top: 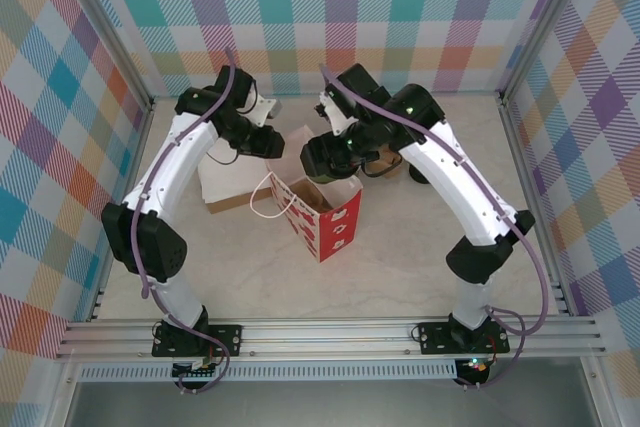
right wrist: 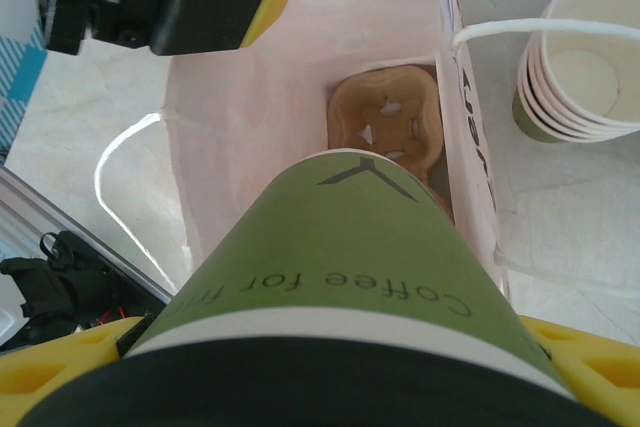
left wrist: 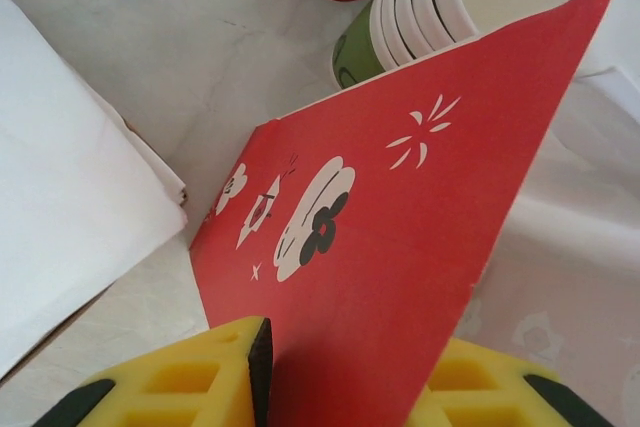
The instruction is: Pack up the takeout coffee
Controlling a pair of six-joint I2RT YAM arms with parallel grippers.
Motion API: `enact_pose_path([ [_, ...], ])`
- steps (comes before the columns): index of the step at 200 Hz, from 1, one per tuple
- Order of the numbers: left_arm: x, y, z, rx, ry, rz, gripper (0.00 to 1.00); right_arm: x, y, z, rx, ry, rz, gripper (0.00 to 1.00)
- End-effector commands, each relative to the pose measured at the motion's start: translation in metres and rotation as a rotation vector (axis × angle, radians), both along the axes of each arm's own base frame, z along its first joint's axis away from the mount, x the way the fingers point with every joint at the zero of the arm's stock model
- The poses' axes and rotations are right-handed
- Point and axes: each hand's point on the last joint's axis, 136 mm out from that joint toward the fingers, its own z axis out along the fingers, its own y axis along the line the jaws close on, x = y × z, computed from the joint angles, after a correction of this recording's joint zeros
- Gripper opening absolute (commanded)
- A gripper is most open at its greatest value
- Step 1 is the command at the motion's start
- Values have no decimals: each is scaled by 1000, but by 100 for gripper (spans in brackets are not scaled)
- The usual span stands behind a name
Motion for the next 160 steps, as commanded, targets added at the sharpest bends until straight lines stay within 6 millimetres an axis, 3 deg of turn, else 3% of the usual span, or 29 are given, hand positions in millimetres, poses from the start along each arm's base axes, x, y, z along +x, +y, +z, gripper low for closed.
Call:
enact_pose_path([
  [1,-10,0,21,-65,-37,19,31,-11,6,-6,-17,36,31,71],
  [74,-18,4,22,-67,-43,35,32,-18,18,-35,-56,124,62,71],
  [160,-22,7,20,-53,-43,34,33,-5,-7,-59,-216,127,-1,71],
])
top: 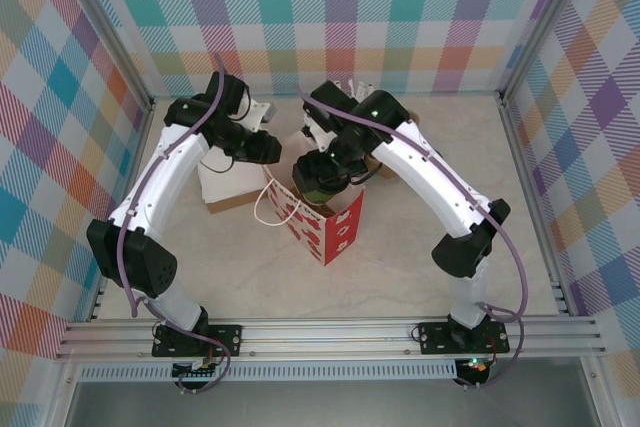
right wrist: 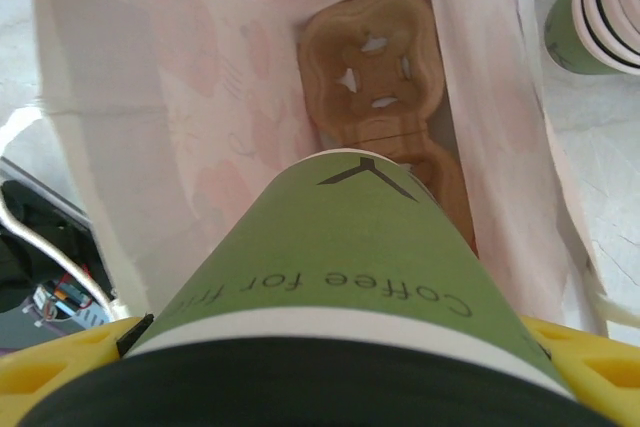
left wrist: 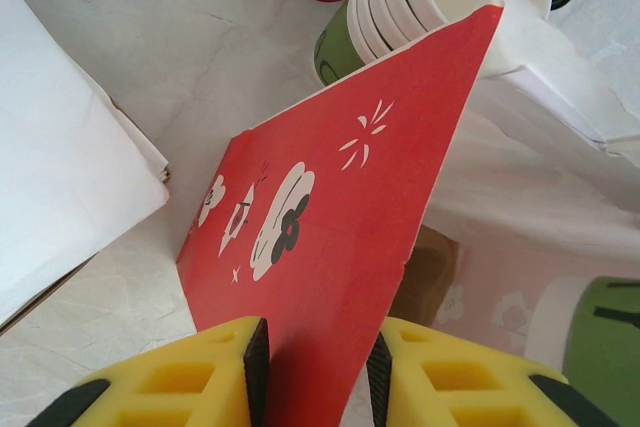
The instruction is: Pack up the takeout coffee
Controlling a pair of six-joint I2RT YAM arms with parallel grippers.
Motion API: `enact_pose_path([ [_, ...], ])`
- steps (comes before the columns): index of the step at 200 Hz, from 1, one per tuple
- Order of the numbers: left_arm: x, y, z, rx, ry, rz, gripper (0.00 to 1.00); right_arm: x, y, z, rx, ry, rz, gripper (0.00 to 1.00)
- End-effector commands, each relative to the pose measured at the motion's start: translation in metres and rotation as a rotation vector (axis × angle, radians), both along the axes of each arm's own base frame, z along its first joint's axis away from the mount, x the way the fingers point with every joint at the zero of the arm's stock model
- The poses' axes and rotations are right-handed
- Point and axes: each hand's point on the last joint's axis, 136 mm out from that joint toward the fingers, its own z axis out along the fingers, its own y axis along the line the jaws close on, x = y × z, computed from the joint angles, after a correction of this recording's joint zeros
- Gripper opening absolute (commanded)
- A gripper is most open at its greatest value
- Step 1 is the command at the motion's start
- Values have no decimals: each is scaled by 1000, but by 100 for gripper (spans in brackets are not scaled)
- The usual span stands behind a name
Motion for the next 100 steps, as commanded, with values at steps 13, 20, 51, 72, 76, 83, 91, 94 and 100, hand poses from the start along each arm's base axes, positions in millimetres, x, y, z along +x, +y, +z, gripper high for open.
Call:
enact_pose_path([
  [13,-3,4,7,-13,-20,11,33,4,-19,-11,-109,-5,-23,70],
  [20,-3,4,7,-14,-20,10,33,4,-19,-12,-116,-7,-19,70],
  [51,-2,3,7,-18,-22,11,33,2,-19,-21,-140,24,-2,69],
  [72,-2,3,8,-20,-23,10,33,-4,-16,-26,-149,45,28,69],
  [76,-2,3,8,-21,-23,11,33,-5,-15,-26,-149,46,35,69],
  [83,-2,3,8,-21,-24,10,33,-7,-13,-27,-149,50,46,69],
  [91,-2,3,8,-22,-22,11,33,-9,-11,-28,-149,60,57,68],
  [94,-2,3,8,-23,-22,11,33,-10,-10,-29,-149,62,59,69],
  [100,-2,3,8,-23,-21,12,33,-12,-9,-31,-151,71,69,68],
])
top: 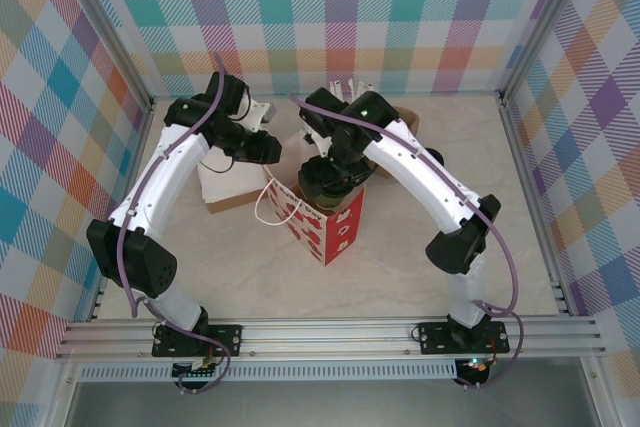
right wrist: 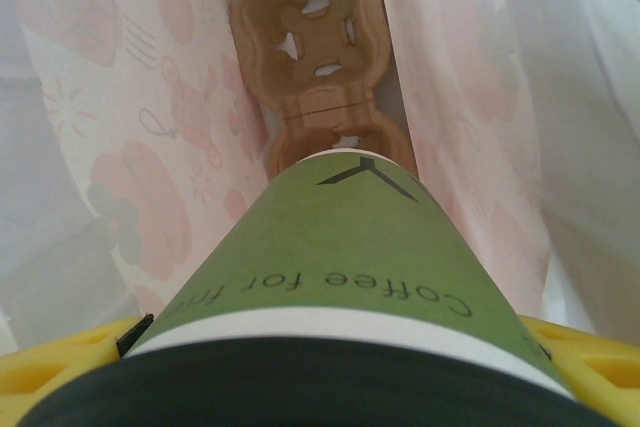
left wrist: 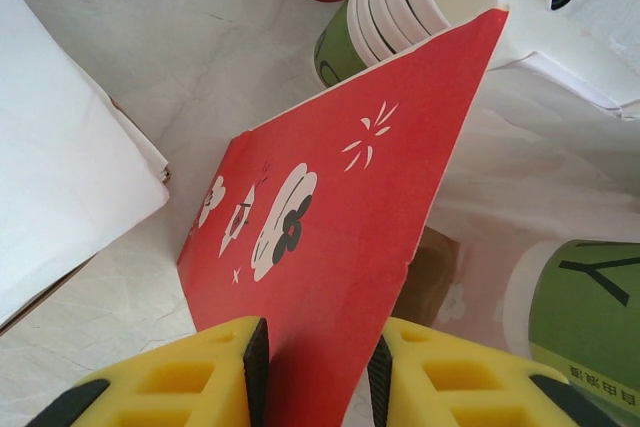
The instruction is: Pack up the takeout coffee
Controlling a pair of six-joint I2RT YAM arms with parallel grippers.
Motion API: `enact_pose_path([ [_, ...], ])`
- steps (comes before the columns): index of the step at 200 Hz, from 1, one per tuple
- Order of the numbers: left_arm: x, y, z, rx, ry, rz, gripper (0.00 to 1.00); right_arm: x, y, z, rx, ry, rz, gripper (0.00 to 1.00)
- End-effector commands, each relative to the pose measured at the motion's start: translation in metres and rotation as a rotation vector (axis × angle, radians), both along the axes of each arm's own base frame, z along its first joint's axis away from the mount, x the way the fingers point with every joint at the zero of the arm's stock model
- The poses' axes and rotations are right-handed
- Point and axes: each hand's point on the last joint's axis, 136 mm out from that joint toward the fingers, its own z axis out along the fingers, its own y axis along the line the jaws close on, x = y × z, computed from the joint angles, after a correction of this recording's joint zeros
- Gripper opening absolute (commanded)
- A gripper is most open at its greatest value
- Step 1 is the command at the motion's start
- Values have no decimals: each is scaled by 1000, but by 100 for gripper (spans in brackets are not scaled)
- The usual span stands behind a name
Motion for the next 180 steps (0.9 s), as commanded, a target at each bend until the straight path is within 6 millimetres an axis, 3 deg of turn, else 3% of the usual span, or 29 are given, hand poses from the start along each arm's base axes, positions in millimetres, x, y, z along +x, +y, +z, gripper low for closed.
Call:
enact_pose_path([
  [1,-2,3,9,-23,-22,12,33,-13,3,-8,-26,52,49,68],
  [51,-1,2,9,-27,-23,13,33,-19,11,-16,-41,74,80,69],
  [180,0,5,4,-14,-16,37,34,-9,15,-42,-107,79,158,69],
])
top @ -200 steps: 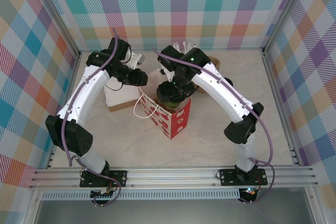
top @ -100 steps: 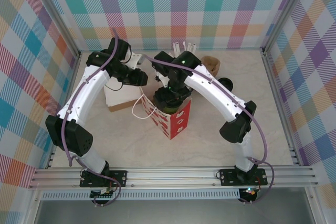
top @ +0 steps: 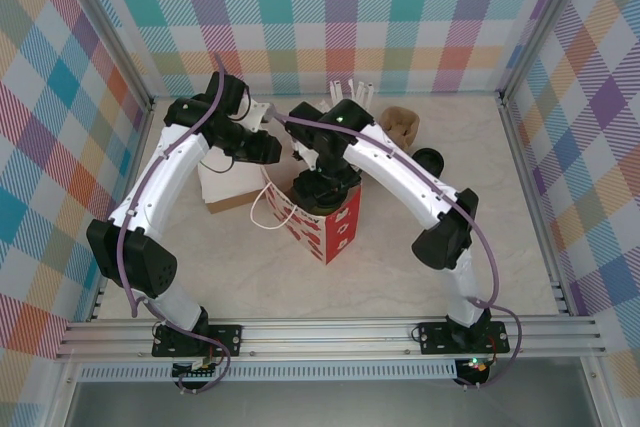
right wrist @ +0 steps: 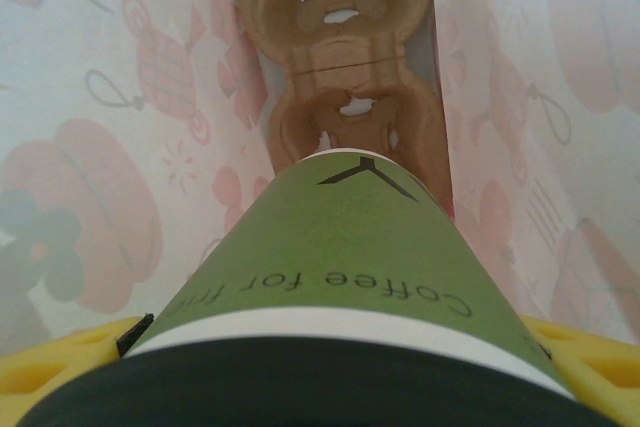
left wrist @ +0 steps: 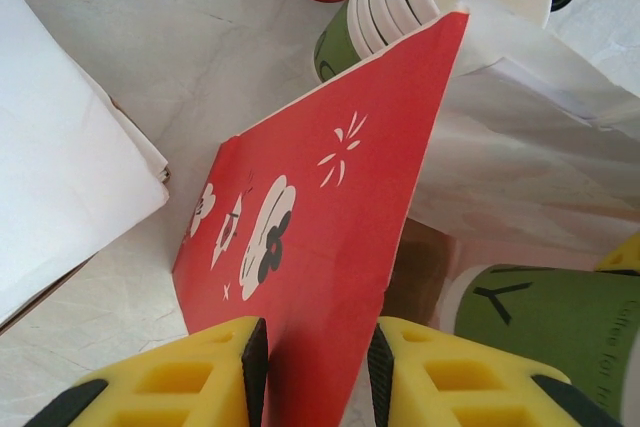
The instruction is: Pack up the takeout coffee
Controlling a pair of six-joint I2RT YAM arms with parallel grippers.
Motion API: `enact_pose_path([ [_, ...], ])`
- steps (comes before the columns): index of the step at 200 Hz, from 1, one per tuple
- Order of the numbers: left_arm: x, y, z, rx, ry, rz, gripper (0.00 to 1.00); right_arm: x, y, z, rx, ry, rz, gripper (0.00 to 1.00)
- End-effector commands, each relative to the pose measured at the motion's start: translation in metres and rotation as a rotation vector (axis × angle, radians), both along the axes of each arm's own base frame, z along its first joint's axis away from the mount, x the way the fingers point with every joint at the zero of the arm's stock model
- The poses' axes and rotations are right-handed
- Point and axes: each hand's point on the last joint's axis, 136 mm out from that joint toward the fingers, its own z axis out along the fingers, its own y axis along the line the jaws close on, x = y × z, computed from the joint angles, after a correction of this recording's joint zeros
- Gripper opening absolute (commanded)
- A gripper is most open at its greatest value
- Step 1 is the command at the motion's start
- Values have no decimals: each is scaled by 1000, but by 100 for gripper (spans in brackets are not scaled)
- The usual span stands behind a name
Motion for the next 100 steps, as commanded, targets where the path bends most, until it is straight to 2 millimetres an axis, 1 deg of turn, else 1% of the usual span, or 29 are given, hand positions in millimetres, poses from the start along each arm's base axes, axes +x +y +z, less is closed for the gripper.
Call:
enact_pose_path([
  [1,0,5,4,-10,-18,31,34,1,1,-4,-13,-5,45,69],
  [36,-2,8,1,-3,-20,45,34,2,6,-8,-8,-1,71,69],
  [100,4,17,6,21,-45,110,34,-1,-4,-12,-43,-6,105,69],
])
